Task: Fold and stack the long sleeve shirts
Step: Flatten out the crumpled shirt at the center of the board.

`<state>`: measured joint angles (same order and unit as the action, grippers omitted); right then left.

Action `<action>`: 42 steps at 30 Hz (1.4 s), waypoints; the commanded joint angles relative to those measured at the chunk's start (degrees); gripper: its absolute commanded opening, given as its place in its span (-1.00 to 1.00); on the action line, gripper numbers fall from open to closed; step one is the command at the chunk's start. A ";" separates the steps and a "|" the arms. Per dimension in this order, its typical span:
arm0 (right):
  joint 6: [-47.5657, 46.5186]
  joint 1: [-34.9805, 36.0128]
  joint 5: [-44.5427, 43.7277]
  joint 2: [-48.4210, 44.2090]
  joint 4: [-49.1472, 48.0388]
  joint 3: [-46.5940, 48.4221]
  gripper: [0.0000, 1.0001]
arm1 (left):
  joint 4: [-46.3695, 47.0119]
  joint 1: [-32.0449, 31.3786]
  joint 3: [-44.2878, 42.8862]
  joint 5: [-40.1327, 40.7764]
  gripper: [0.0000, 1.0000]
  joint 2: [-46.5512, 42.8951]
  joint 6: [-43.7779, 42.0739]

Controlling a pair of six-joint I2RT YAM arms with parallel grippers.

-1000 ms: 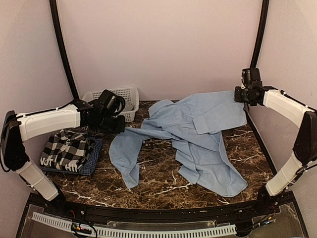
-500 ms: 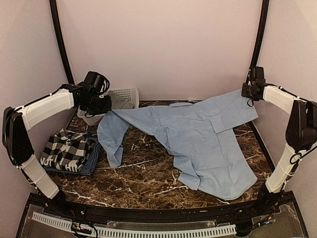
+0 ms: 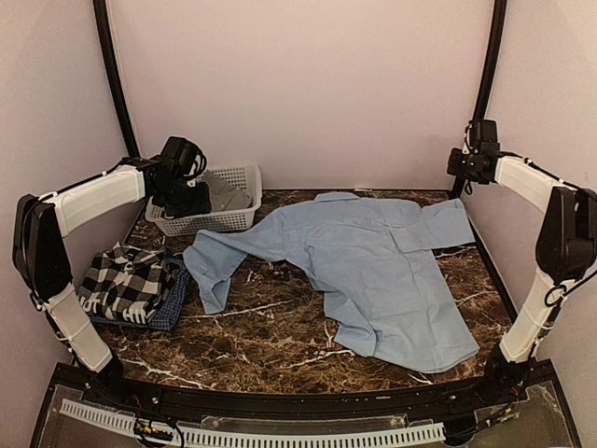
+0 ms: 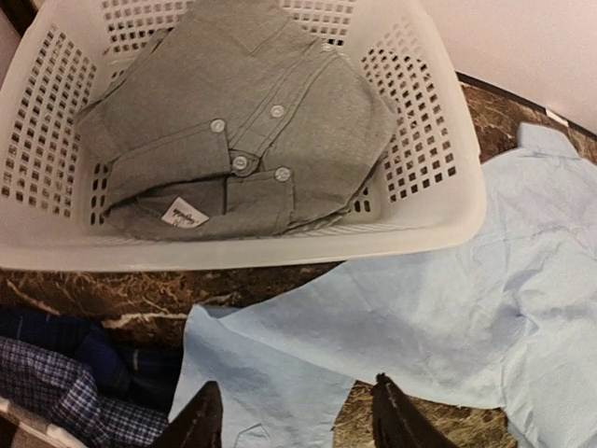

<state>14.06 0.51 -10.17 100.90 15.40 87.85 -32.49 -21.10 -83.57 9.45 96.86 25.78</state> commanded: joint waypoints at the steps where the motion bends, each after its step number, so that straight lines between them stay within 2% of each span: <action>1: 1.84 0.01 7.63 -5.30 0.04 -0.61 -0.01 | -0.38 0.27 -1.20 -0.15 0.16 -2.72 0.05; 3: 2.68 0.01 10.75 -7.47 -0.56 -2.52 0.09 | 0.23 0.21 -0.71 -2.40 0.30 -3.75 -0.02; 5: 4.24 0.29 14.69 -10.06 -1.64 -5.20 0.22 | 1.74 -0.02 0.59 -6.21 0.64 -5.26 0.48; 7: 6.40 1.49 17.83 -12.92 -3.14 -8.22 0.47 | 3.74 -1.06 2.59 -8.86 0.73 -6.87 1.13; 8: 7.21 2.32 18.98 -14.40 -4.04 -9.71 0.75 | 4.32 -1.67 3.76 -9.99 0.74 -7.76 1.30; 9: 8.23 3.17 19.67 -16.04 -4.81 -11.27 0.94 | 5.34 -3.29 4.29 -10.93 0.75 -8.15 1.75; 10: 9.17 3.91 20.92 -17.68 -5.83 -12.70 0.97 | 6.28 -4.14 5.13 -11.33 0.76 -8.76 2.01; 18: 17.52 6.24 30.74 -28.07 -11.64 -21.52 0.97 | 11.44 -17.75 6.30 -13.88 0.79 -6.09 4.55; 27: 23.61 6.26 27.84 -33.17 -6.56 -26.37 0.97 | 13.66 -30.32 1.74 -15.65 0.80 5.05 4.50; 31: 19.67 6.17 26.87 -36.13 -6.85 -29.30 0.97 | 13.49 -34.04 -0.05 -15.18 0.83 8.42 4.86; 34: 14.68 6.09 27.71 -38.47 -6.78 -31.57 0.97 | 13.21 -36.68 -0.91 -14.72 0.96 10.51 6.01; 36: 13.06 6.08 28.97 -39.53 -7.25 -33.69 0.97 | 11.94 -38.26 -1.95 -13.20 0.98 12.10 6.55; 39: 12.45 6.34 28.73 -39.01 -3.33 -33.76 0.97 | 9.43 -40.17 -3.89 -11.02 0.98 14.38 6.96; 42: 11.92 8.04 24.67 -40.05 -0.87 -34.55 0.97 | 8.83 -42.35 -4.65 -10.26 0.98 15.55 7.31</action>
<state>28.42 7.01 17.76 61.95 11.97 54.61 -20.38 -61.30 -86.35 -3.11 111.48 32.16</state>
